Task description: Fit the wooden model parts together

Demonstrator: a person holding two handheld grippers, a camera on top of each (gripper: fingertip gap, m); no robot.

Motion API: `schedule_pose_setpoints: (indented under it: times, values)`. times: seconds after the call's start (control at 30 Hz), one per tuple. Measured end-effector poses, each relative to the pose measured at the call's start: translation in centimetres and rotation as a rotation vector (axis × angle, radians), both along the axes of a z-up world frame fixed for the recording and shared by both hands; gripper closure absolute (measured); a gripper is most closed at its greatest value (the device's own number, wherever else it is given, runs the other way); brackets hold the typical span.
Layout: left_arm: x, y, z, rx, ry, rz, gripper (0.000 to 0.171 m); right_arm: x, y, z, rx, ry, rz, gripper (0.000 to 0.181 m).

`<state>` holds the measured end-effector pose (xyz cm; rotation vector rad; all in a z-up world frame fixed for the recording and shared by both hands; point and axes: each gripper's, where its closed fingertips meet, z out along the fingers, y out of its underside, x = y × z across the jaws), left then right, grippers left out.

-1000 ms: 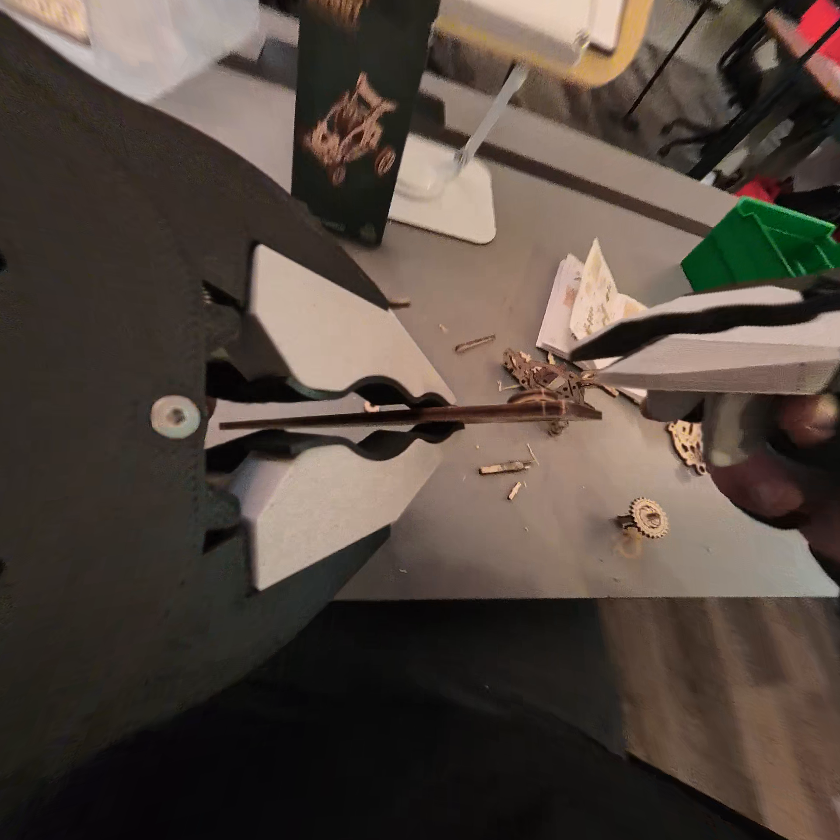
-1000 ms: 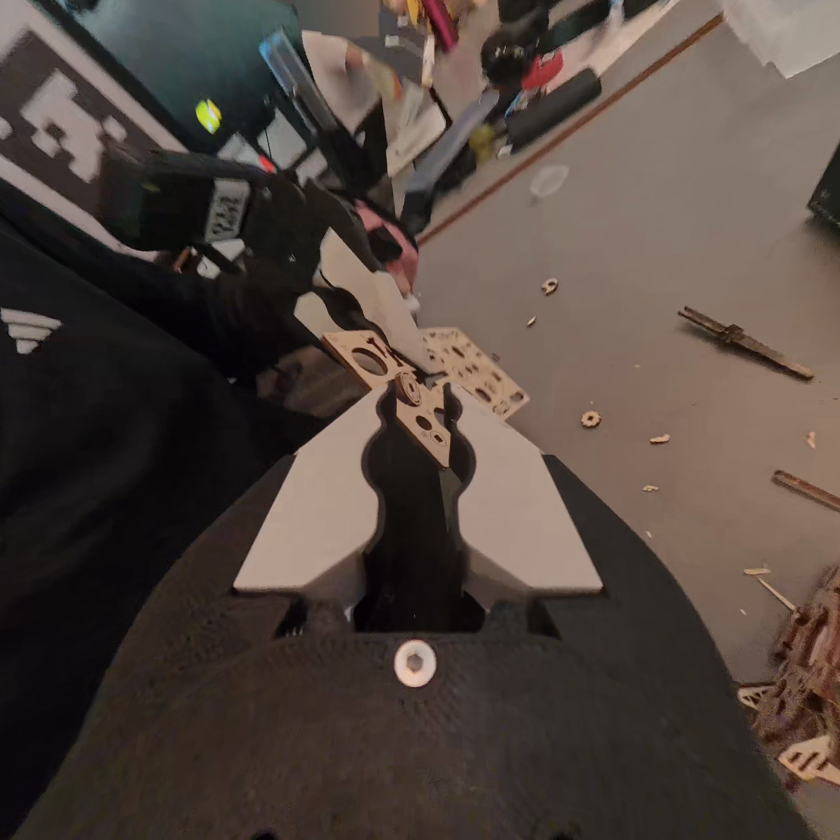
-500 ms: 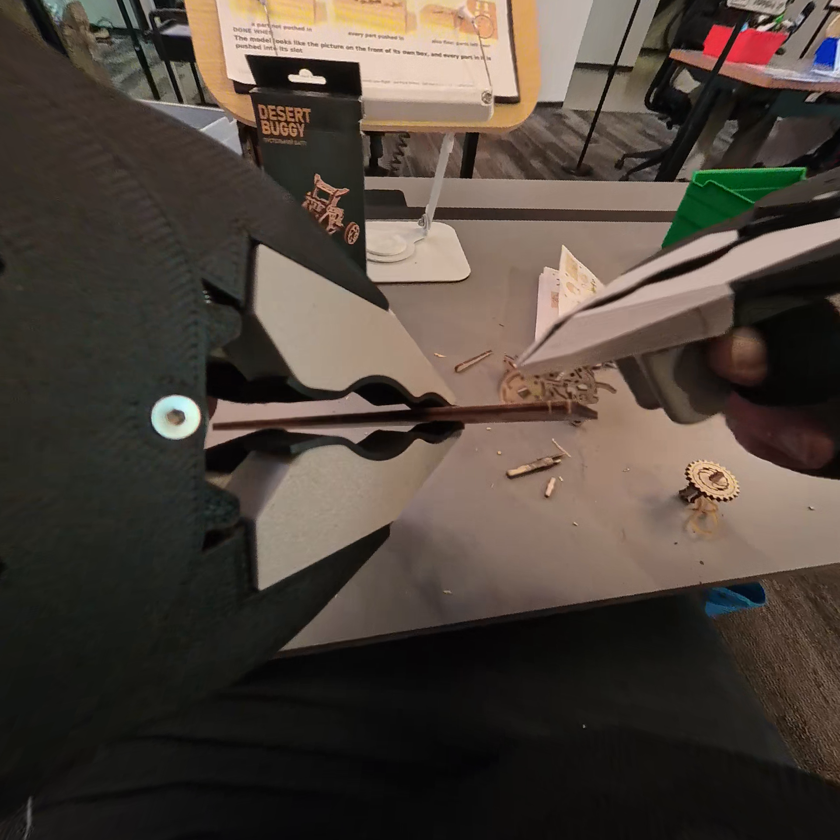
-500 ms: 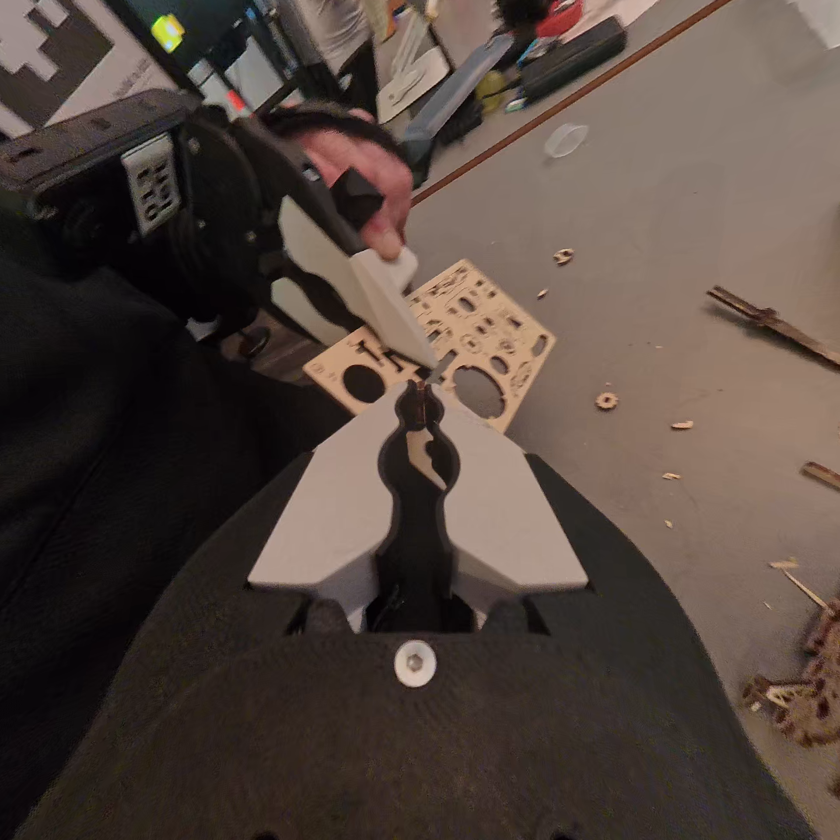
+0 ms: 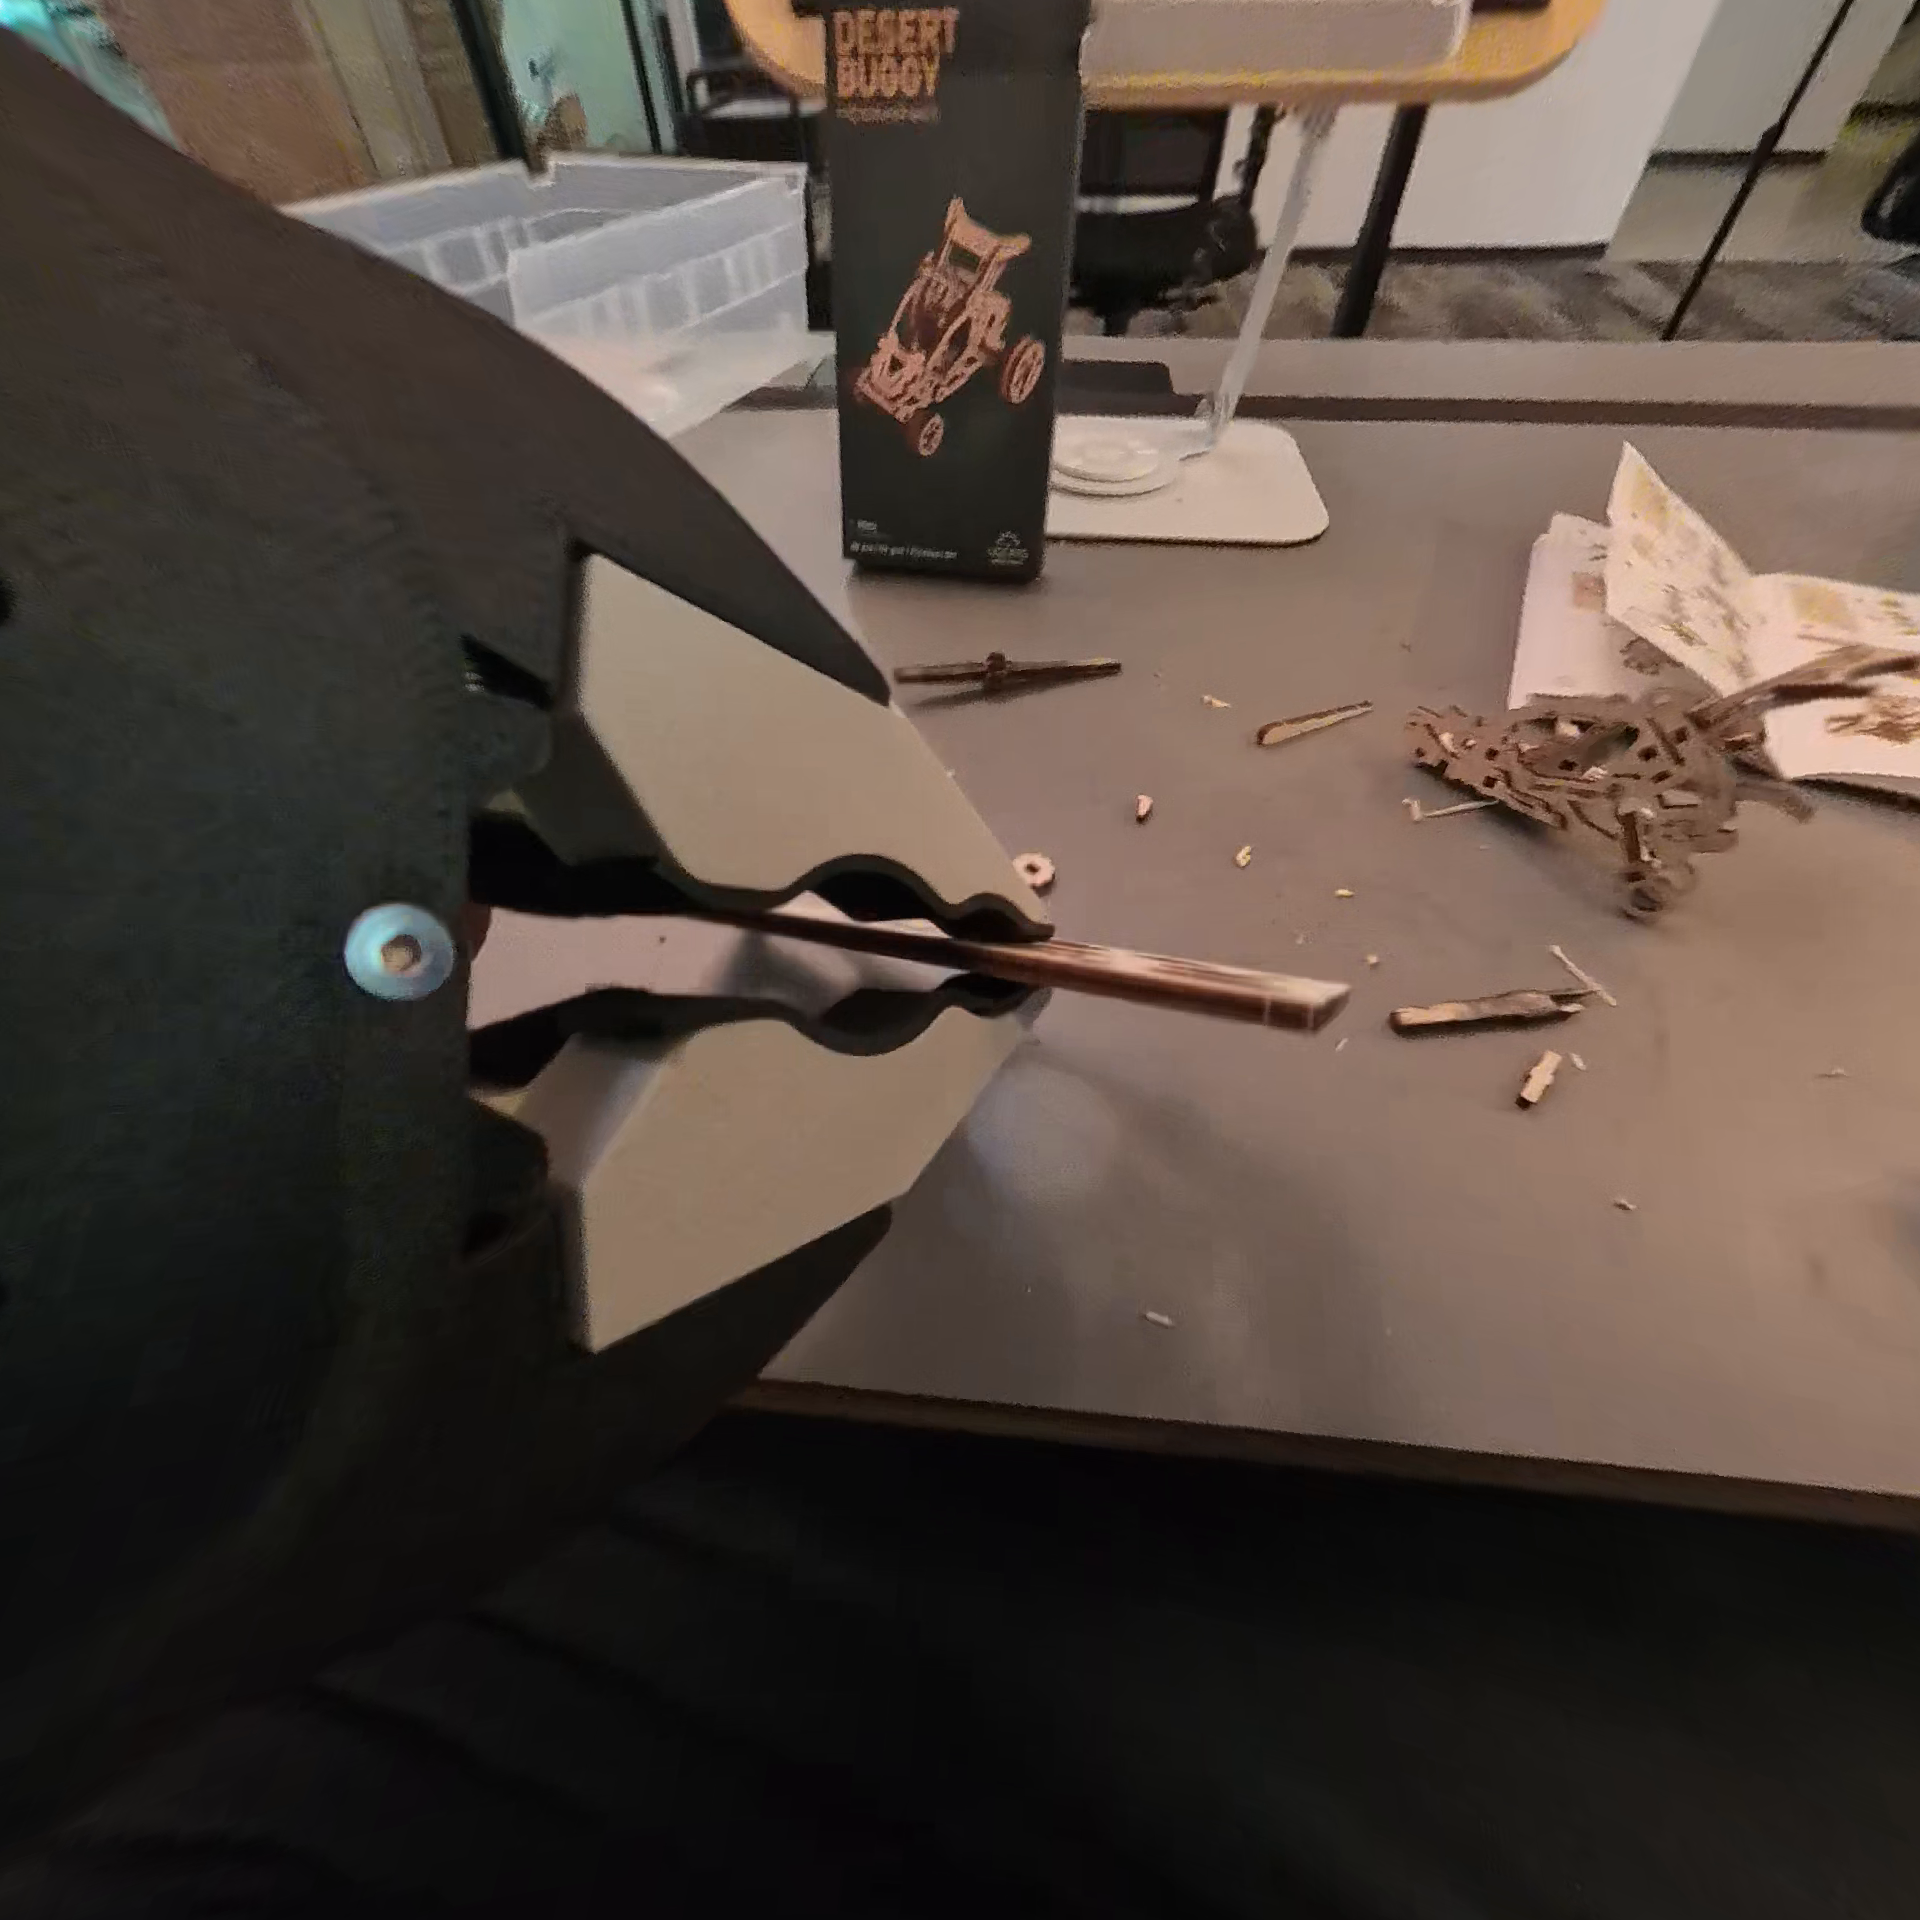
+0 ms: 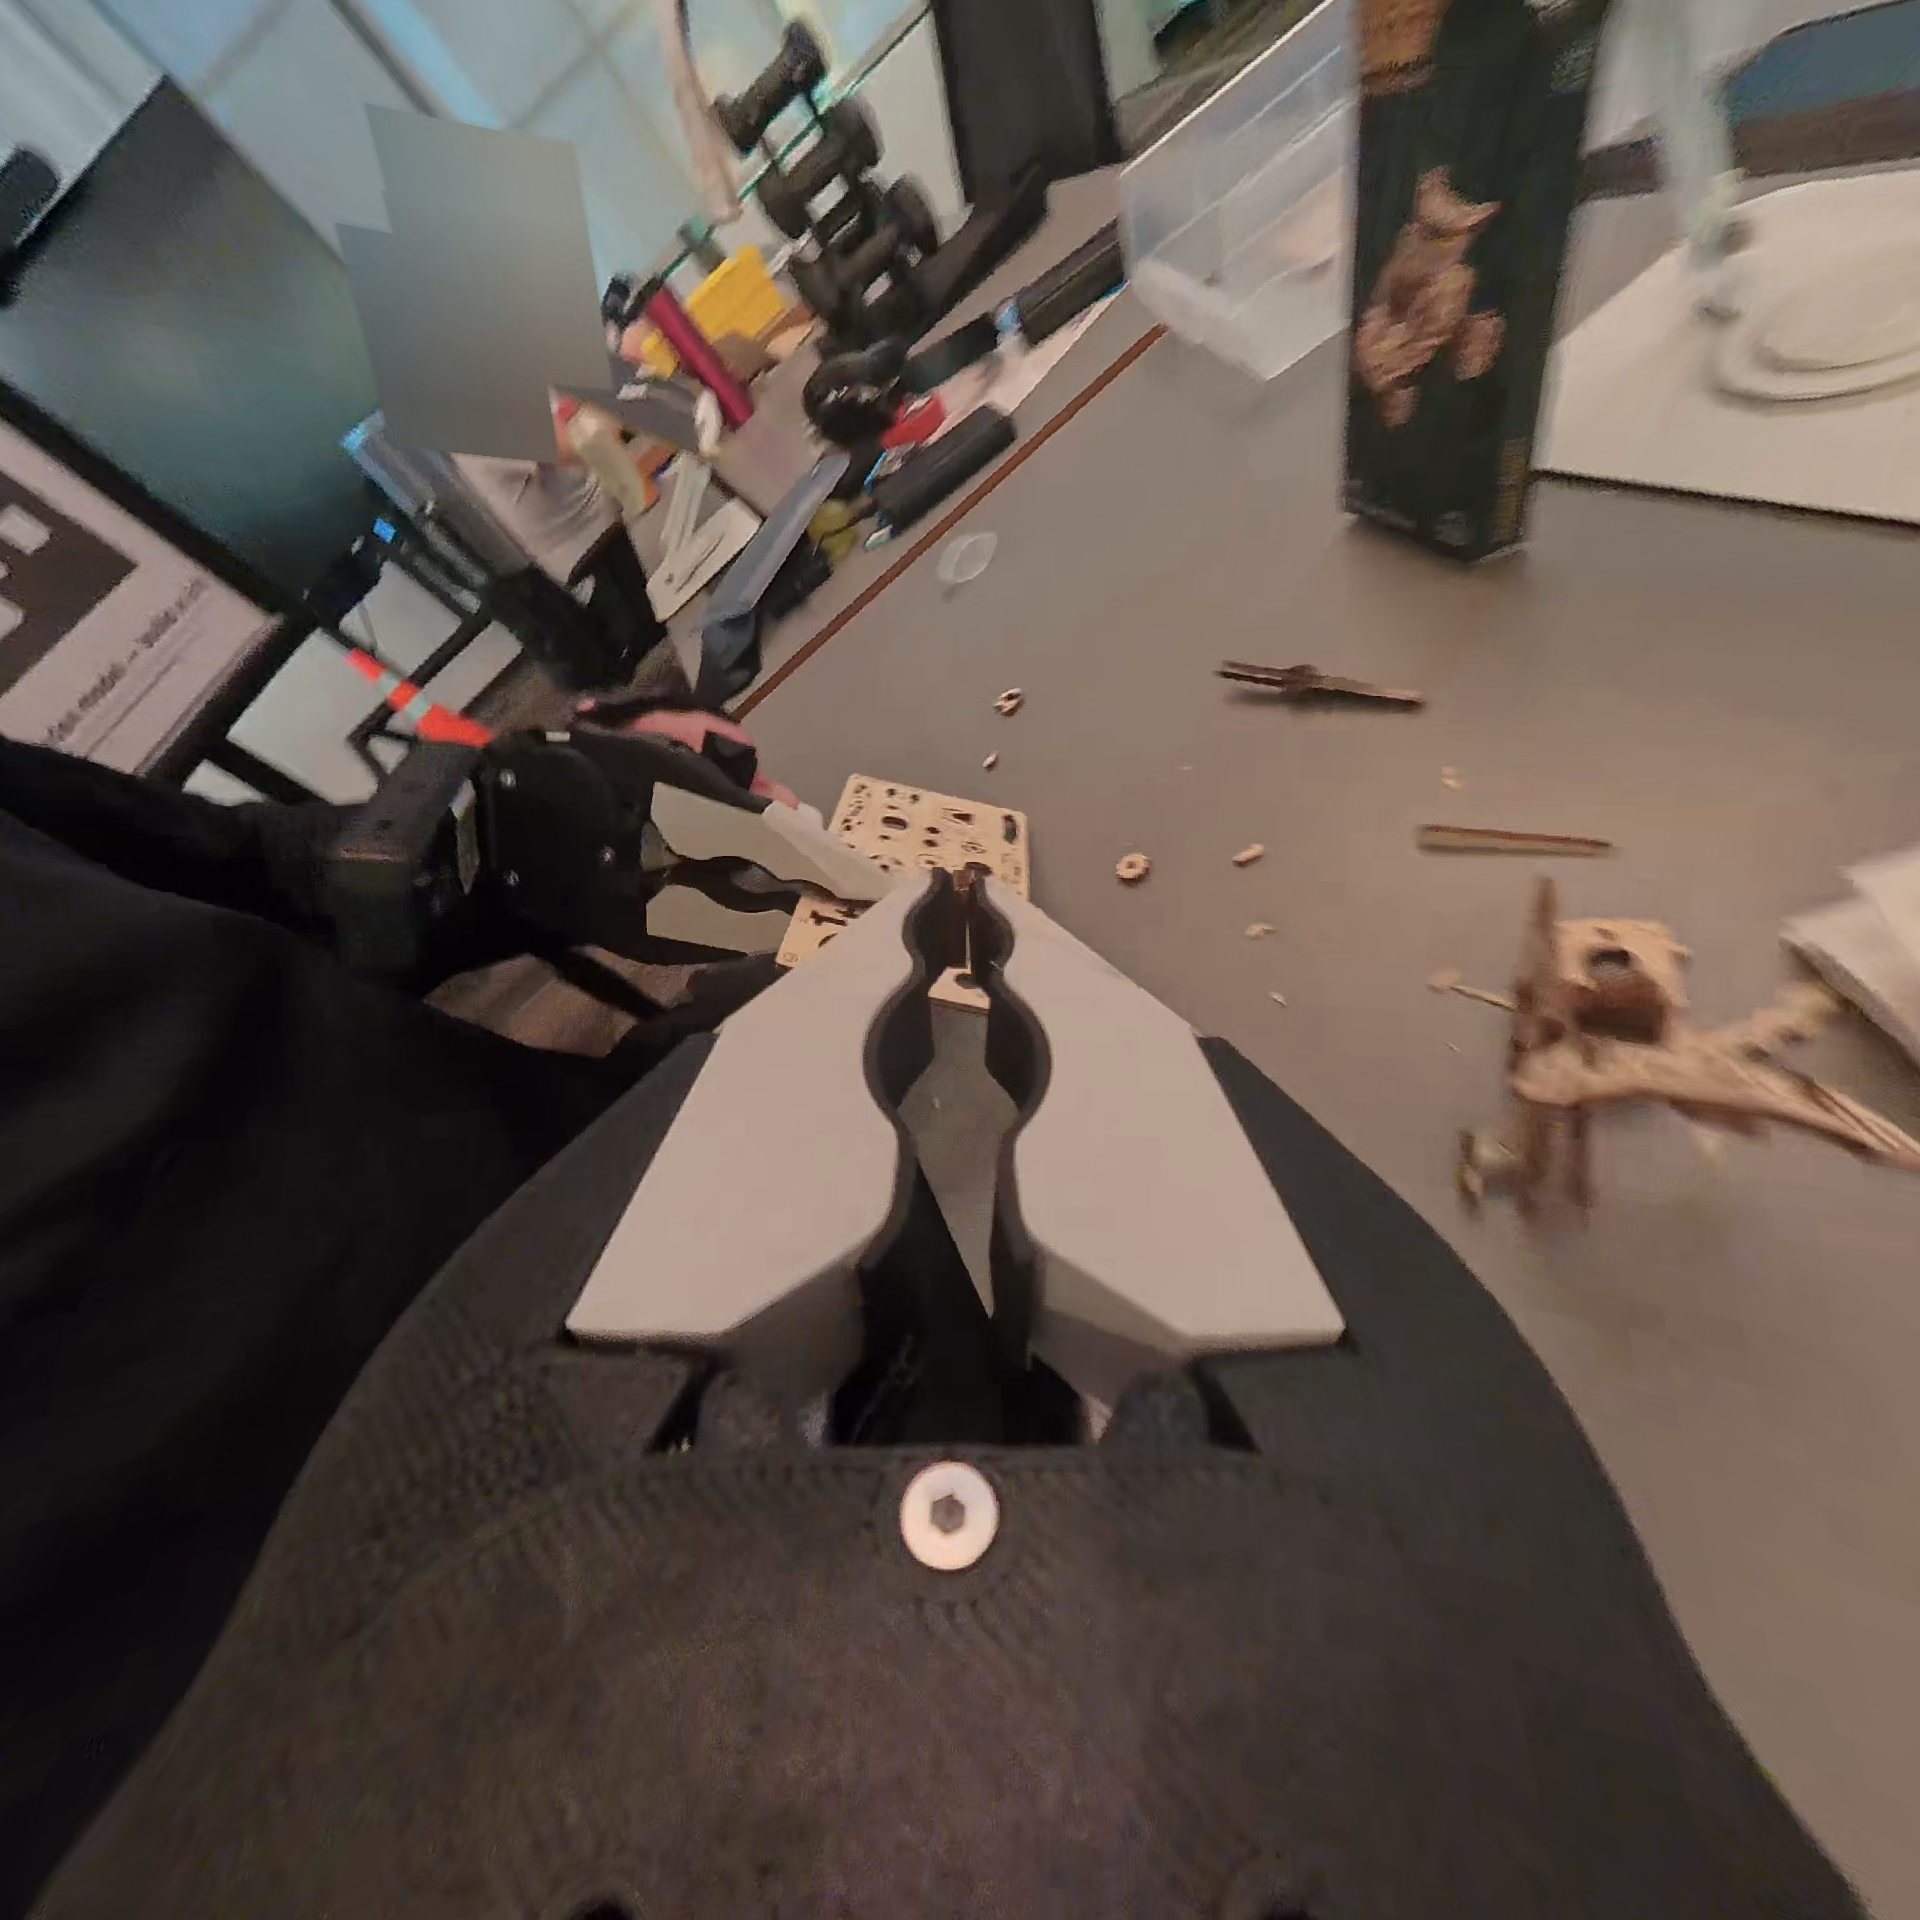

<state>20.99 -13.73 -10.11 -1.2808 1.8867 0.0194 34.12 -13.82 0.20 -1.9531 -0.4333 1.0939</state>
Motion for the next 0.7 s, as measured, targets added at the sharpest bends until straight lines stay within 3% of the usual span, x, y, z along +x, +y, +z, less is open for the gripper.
schedule_pose_setpoints:
  times: [0.13, 0.2, 0.23, 0.33, 0.4, 0.5, 0.57, 0.7]
  values:
    - [-0.8, -0.3, -2.8, -0.090, 0.026, 0.048, 0.158, 6.4, -1.8, -0.7, -0.040, 0.024, -0.137, 0.181]
    - [-1.1, -0.7, -3.8, -0.125, 0.058, 0.050, 0.142, 8.5, -2.9, -1.8, -0.067, 0.026, -0.185, 0.181]
    - [-1.0, -1.2, -3.8, -0.153, 0.047, 0.034, 0.140, 9.2, -3.4, -2.3, -0.083, 0.034, -0.198, 0.181]
    - [-0.9, -1.5, -3.8, -0.275, 0.032, 0.062, 0.111, 9.9, -4.6, -4.0, -0.134, 0.072, -0.210, 0.181]
    - [-0.4, -1.3, -2.6, -0.343, -0.006, 0.081, 0.101, 10.0, -5.1, -5.0, -0.162, 0.108, -0.214, 0.181]
    - [2.3, -1.2, 0.5, -0.411, -0.125, 0.080, 0.102, 9.9, -5.5, -6.1, -0.193, 0.165, -0.209, 0.181]
    - [4.1, -1.6, 0.5, -0.446, -0.098, 0.071, 0.101, 9.7, -5.6, -6.8, -0.206, 0.185, -0.205, 0.181]
    - [9.8, -3.6, 2.6, -0.573, -0.257, -0.025, 0.128, 9.4, -5.9, -7.6, -0.232, 0.249, -0.202, 0.181]
